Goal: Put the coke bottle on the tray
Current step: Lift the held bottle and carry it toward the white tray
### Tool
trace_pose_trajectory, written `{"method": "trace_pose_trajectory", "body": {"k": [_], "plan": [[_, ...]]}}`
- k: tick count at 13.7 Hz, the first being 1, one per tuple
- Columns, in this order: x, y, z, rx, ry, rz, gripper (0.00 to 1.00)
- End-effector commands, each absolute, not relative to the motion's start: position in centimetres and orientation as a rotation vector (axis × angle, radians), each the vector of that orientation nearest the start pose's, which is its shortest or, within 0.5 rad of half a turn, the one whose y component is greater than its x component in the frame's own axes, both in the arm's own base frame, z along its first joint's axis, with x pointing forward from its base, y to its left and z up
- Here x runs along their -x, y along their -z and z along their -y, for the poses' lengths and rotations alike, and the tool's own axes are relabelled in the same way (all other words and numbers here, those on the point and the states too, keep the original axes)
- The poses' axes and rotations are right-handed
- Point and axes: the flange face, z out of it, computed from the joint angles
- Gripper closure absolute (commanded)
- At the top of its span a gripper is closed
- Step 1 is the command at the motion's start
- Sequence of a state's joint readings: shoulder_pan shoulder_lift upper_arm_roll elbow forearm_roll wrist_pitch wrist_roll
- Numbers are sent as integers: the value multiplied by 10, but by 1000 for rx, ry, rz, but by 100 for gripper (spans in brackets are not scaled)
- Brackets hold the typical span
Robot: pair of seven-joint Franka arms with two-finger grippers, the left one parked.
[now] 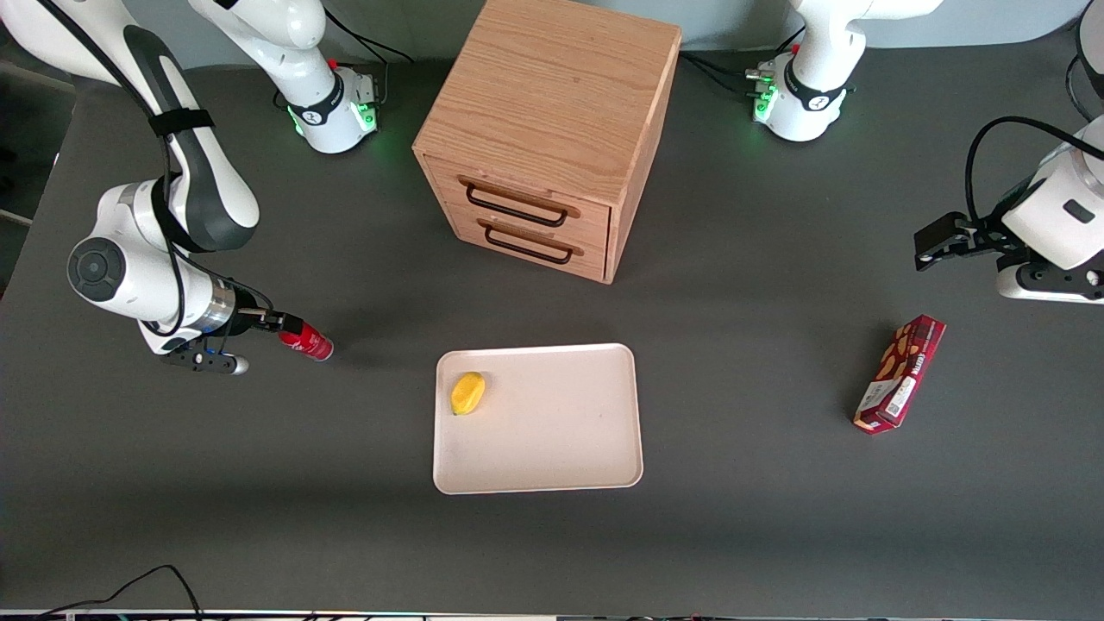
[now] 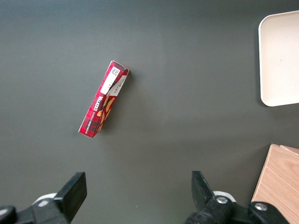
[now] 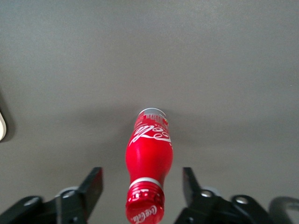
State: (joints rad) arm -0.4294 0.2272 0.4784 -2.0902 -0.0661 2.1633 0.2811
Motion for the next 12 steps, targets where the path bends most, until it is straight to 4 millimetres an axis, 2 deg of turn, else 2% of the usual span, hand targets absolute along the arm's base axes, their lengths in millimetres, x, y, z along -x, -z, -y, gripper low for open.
{"method": "trace_pose_trajectory", "body": {"k": [1, 2, 3, 7, 9, 11, 12], "plan": [[-561, -317, -21, 3093, -183, -281, 75], [-561, -317, -21, 3093, -185, -280, 91], [-561, -317, -21, 3093, -185, -280, 100], [-561, -318, -27, 3095, -190, -271, 100], [-564, -326, -30, 3098, -174, -264, 100], [-579, -366, -45, 3103, -127, -228, 100], [-590, -397, -51, 3103, -114, -215, 100]]}}
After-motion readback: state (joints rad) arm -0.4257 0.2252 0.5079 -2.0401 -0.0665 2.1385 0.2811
